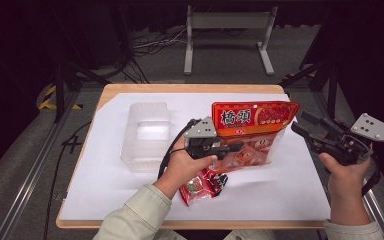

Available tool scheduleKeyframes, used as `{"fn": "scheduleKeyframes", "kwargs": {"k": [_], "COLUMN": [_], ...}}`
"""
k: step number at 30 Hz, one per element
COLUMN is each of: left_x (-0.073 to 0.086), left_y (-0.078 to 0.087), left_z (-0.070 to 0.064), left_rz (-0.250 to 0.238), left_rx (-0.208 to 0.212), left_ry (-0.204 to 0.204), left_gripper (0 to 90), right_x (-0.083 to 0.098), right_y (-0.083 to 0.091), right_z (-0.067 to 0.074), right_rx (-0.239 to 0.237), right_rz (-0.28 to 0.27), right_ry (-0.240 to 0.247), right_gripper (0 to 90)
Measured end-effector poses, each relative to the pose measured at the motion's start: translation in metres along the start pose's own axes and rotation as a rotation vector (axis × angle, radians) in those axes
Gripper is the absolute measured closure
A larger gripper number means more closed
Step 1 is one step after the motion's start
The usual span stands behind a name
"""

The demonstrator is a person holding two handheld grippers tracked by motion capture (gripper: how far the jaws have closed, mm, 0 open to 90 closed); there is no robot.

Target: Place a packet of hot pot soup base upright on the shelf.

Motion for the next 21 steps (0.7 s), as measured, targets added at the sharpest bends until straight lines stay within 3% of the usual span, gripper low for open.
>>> {"fn": "scheduleKeyframes", "kwargs": {"k": [12, 21], "left_x": [-0.006, -0.003], "left_y": [0.026, 0.051], "left_z": [0.033, 0.058], "left_rz": [0.008, 0.007], "left_rx": [-0.085, -0.166], "left_ry": [0.009, 0.019], "left_gripper": [71.4, 71.4], "right_x": [0.017, 0.019], "right_y": [-0.012, -0.014], "right_z": [-0.017, -0.017], "right_rx": [0.040, 0.035], "right_rz": [0.079, 0.087], "right_ry": [-0.034, -0.038], "right_gripper": [50.8, 52.2]}}
Point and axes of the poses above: each handheld gripper's, and its own axes: y roughly backward along the jaws, x roughly out of its underside, z roughly to its left, the point moved 8 cm from there along -y, roughly forward along the jaws, and after that the axes turned 14 degrees about -y, right-handed, at the moved point
